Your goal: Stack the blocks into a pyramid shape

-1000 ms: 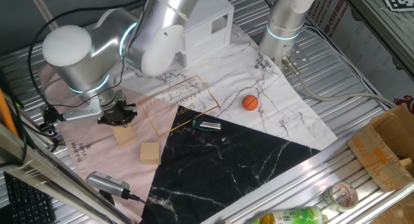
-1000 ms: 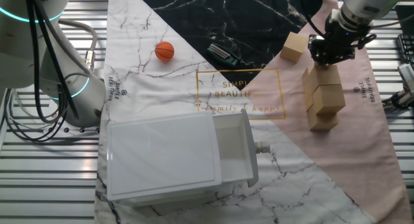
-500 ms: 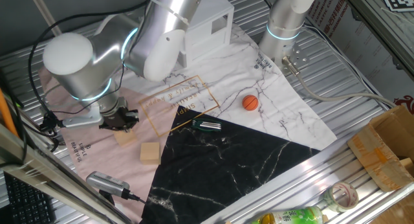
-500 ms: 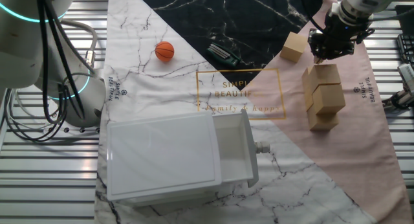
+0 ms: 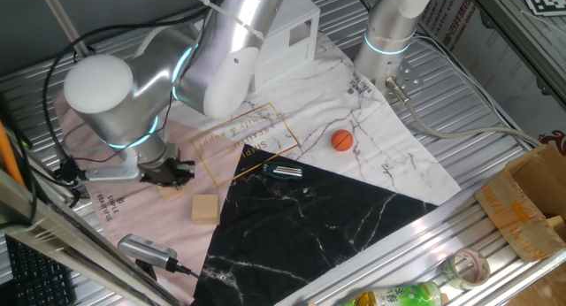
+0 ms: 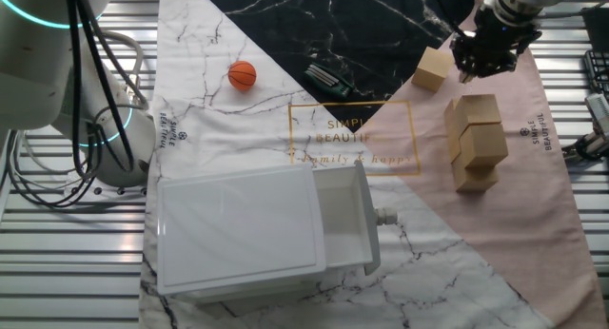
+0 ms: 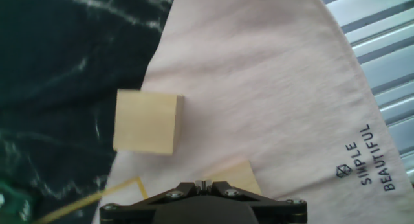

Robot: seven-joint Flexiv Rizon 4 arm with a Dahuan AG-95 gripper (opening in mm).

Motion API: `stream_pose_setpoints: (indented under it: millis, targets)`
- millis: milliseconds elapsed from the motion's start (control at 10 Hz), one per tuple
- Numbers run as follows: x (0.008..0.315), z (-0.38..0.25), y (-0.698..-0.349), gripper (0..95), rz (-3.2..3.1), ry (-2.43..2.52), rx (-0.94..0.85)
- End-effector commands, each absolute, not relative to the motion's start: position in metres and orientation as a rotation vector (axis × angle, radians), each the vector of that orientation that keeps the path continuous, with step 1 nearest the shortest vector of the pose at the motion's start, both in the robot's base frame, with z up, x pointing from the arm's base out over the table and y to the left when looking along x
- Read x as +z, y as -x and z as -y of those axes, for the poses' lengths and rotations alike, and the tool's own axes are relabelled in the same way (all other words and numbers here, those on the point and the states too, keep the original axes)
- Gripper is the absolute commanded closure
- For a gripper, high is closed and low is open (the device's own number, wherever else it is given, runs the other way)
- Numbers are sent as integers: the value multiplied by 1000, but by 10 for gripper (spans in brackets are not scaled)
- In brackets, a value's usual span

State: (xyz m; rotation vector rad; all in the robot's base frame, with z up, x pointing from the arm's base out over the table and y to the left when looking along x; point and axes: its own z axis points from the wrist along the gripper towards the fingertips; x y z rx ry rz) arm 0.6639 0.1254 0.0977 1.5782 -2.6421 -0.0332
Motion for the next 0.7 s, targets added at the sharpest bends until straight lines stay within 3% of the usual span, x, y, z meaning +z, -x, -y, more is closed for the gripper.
stream_pose_setpoints:
  millis: [100, 700]
  targets:
    - [98, -130, -663, 950, 2936, -1002, -99]
    - [98, -131, -663, 950, 3136, -134, -187]
